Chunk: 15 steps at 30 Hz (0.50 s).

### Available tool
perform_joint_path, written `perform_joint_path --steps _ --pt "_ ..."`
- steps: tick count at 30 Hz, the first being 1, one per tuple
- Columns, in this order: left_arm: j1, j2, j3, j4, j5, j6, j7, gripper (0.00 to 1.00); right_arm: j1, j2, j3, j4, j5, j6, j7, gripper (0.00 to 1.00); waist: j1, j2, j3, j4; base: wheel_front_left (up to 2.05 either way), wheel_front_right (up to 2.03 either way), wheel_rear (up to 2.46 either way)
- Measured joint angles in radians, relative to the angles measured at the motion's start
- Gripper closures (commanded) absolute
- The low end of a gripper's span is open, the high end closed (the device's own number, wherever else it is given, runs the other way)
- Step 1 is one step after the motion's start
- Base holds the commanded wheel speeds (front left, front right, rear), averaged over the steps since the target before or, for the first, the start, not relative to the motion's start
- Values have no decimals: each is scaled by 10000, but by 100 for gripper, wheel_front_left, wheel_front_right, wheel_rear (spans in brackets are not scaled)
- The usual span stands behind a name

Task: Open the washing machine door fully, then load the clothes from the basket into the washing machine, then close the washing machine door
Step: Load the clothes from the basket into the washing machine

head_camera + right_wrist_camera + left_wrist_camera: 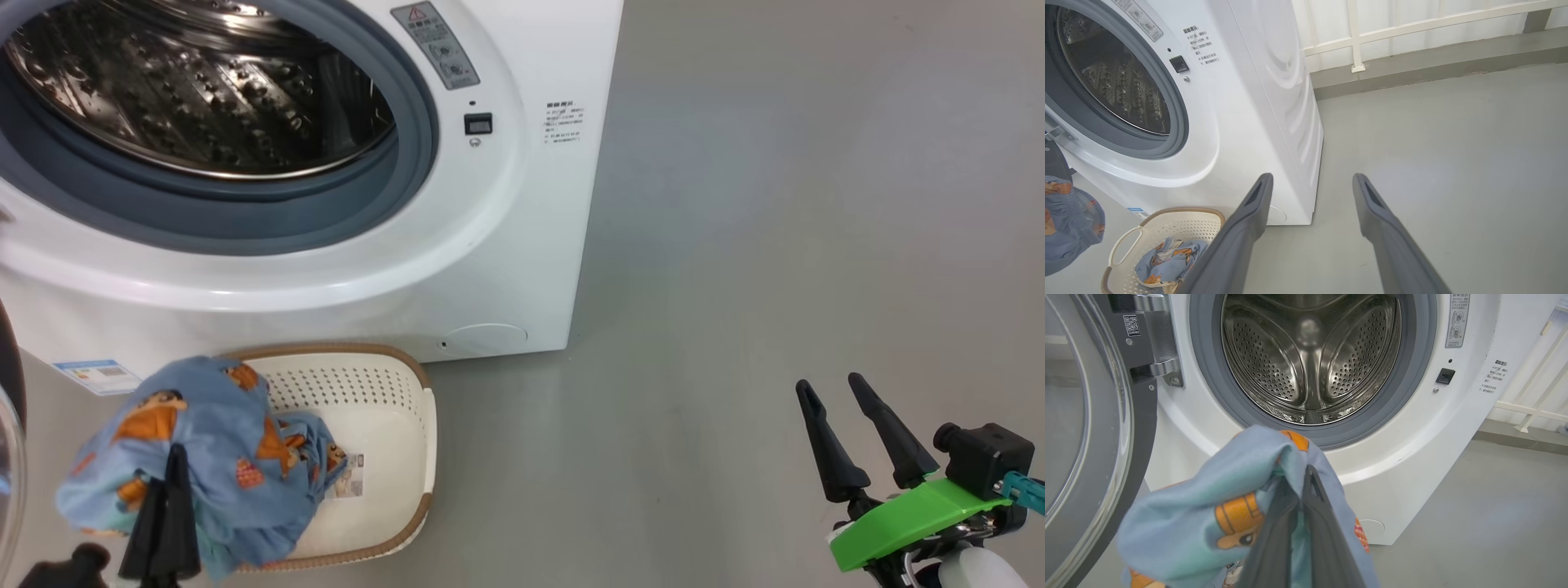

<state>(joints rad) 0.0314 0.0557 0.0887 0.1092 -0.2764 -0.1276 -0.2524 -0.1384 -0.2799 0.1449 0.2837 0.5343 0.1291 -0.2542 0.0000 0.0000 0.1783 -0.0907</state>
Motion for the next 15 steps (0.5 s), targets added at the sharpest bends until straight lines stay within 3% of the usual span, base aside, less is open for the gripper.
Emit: perform_joint_path --steps 5,15 --pt "-1083 245 -280 209 -217 0 0 100 -45 67 0 -117 0 0 0 0 0 0 317 -19 0 0 0" --pt "-5333 1292 -974 1824 -495 0 -13 100 -788 316 29 -267 -48 0 0 0 0 0 1390 -129 0 0 0"
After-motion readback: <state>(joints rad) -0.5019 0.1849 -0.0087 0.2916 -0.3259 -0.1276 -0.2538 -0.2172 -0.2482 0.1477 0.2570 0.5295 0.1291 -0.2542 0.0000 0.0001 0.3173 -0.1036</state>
